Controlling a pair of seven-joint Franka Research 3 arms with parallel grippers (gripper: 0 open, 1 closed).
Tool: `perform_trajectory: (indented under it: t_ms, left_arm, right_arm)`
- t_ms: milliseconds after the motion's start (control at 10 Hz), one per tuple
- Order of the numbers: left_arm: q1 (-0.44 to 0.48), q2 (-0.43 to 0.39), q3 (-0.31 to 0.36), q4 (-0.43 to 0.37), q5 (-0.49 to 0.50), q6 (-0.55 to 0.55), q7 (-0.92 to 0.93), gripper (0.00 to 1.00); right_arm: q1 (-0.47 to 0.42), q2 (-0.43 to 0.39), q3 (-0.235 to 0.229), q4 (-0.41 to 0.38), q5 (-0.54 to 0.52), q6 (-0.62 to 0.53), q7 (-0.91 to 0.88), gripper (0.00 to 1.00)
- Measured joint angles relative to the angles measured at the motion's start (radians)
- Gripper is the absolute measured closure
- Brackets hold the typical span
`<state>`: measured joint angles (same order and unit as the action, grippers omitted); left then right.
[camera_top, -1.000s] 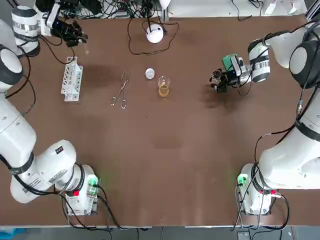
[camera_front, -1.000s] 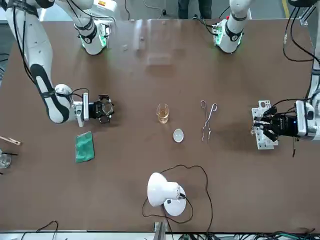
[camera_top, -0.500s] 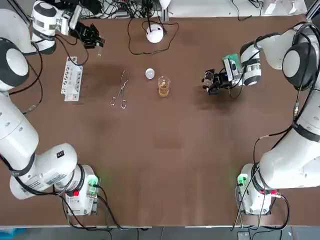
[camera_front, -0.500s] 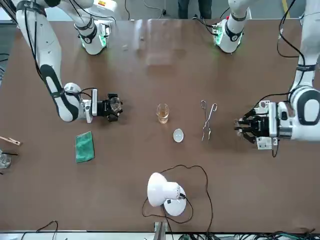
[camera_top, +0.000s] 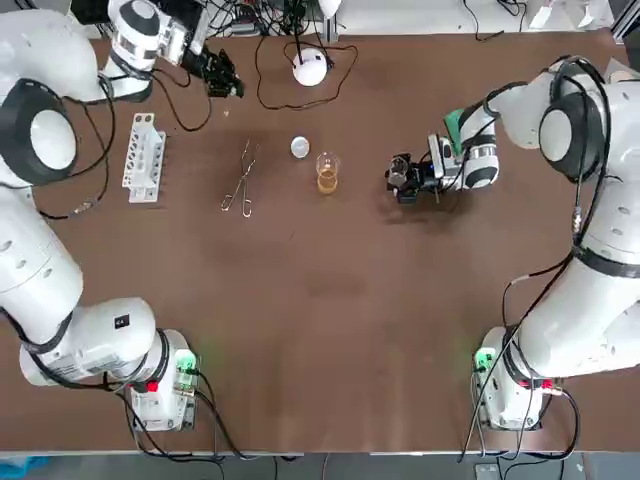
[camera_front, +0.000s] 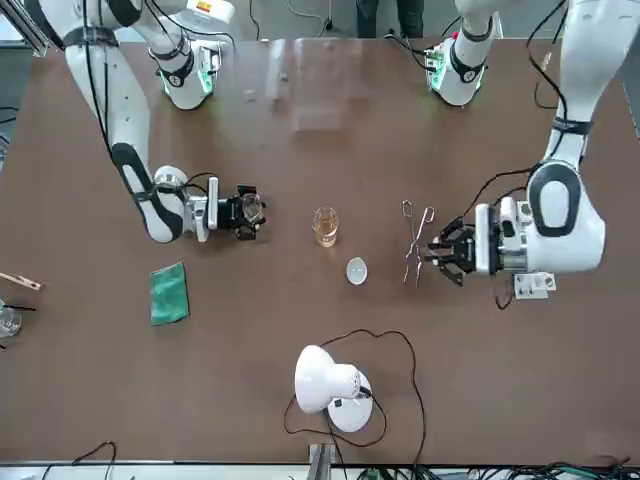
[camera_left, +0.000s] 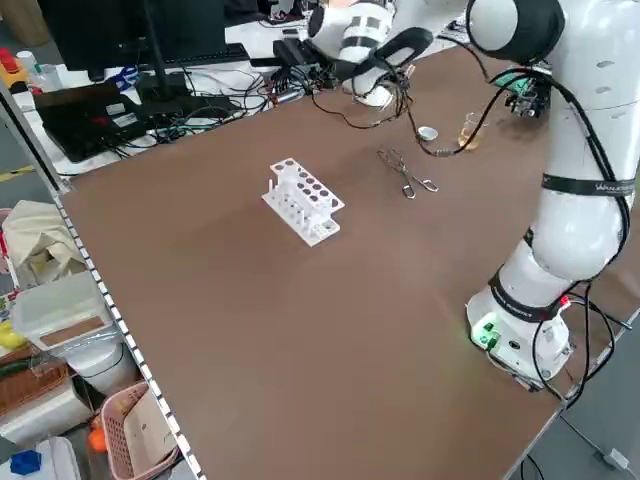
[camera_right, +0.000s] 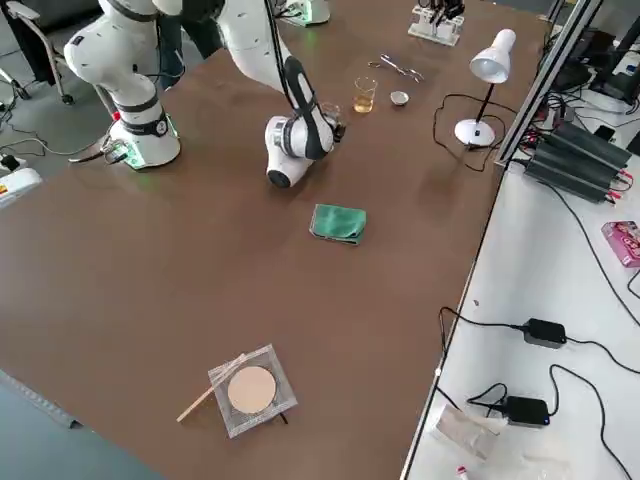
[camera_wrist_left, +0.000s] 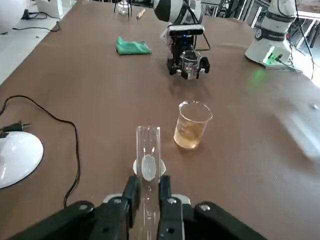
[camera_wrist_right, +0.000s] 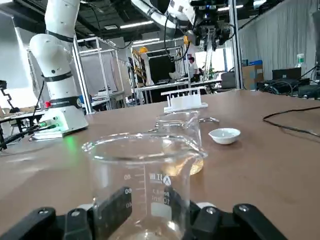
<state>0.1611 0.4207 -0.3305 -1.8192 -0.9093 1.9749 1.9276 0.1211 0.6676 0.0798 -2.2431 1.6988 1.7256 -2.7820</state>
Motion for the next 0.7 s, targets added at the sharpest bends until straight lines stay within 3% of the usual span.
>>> perform_trajectory:
  t_ms: [200, 700]
  left_arm:
    - [-0.118, 0.0, 0.006, -0.004, 0.007, 0.109, -0.097, 0.79]
    - [-0.301, 0.001, 0.011, -0.015, 0.189, 0.271, -0.373, 0.79]
  right_arm:
    - [0.051, 0.008, -0.001, 0.003, 0.062, 0.001, -0.003, 0.61]
    - [0.102, 0.013, -0.004, 0.009, 0.114, 0.007, -0.01, 0.61]
